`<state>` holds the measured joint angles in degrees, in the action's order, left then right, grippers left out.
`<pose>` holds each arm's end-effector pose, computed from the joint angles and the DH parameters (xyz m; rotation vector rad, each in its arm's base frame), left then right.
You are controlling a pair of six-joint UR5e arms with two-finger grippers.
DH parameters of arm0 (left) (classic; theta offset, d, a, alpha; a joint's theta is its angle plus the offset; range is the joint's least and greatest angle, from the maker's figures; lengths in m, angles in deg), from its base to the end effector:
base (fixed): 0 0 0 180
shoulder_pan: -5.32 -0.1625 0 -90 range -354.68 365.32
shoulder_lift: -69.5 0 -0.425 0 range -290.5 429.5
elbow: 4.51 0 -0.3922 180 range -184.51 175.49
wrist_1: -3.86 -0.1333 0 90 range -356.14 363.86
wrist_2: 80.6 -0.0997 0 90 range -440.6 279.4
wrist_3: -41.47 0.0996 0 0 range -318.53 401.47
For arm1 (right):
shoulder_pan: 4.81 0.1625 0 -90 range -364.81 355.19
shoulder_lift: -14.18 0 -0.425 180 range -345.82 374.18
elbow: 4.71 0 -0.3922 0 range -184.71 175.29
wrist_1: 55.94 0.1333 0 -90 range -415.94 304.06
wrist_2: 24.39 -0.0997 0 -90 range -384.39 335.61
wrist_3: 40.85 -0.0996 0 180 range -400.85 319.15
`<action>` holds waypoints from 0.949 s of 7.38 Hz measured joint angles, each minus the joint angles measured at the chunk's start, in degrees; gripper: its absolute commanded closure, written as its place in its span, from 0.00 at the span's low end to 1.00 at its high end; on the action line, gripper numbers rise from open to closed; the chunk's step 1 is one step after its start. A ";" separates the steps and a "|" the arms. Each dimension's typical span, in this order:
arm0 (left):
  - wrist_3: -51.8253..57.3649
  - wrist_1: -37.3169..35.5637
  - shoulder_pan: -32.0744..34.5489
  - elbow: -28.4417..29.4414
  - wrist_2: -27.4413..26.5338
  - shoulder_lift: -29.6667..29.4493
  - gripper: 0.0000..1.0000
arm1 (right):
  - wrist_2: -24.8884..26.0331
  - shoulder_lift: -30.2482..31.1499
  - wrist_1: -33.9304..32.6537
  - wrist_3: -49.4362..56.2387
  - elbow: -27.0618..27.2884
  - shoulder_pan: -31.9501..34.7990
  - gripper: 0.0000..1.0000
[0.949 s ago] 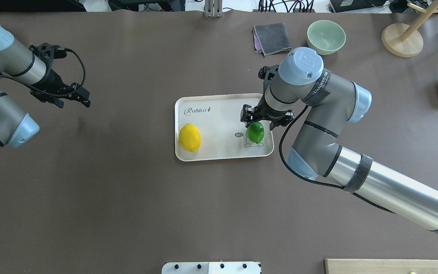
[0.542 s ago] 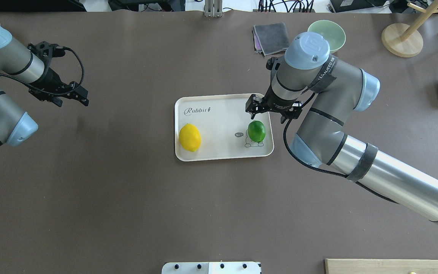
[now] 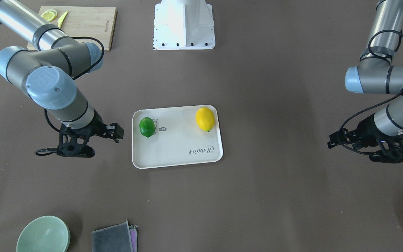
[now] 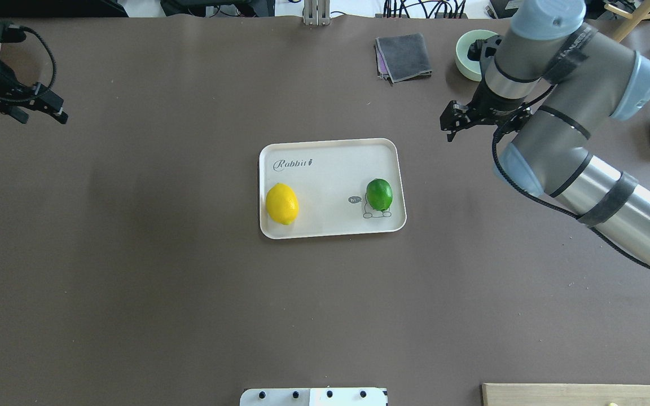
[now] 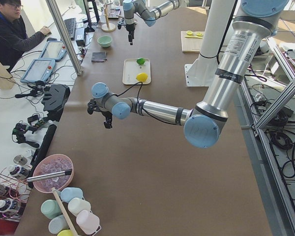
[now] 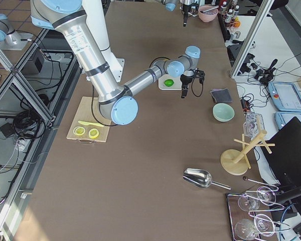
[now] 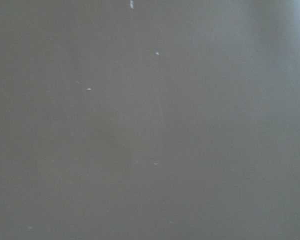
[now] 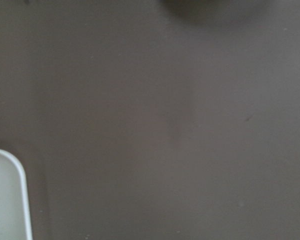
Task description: Place all lemons on tray
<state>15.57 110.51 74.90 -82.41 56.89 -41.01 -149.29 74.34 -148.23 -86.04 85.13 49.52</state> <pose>0.1727 -0.6354 0.5219 0.0580 0.9106 0.0923 -0.3335 -0.5956 0.3636 -0.0349 -0.7543 0.0126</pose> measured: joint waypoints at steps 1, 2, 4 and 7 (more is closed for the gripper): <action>7.69 -5.64 4.07 -0.18 0.92 0.02 0.03 | -1.83 2.05 -1.96 6.62 0.61 4.21 0.00; 14.65 -10.92 7.72 -0.28 1.37 0.05 0.03 | -3.43 4.47 -3.72 12.63 1.62 8.09 0.00; 25.40 -19.05 14.00 -1.10 1.57 2.77 0.02 | -4.95 10.98 -7.89 22.98 6.75 14.32 0.00; 28.20 -21.29 18.36 -6.86 1.07 12.55 0.02 | -4.67 20.57 -11.13 30.94 14.09 19.00 0.00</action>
<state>43.77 89.23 93.27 -89.27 57.96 -28.46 -153.96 94.91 -159.36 -55.10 99.22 68.52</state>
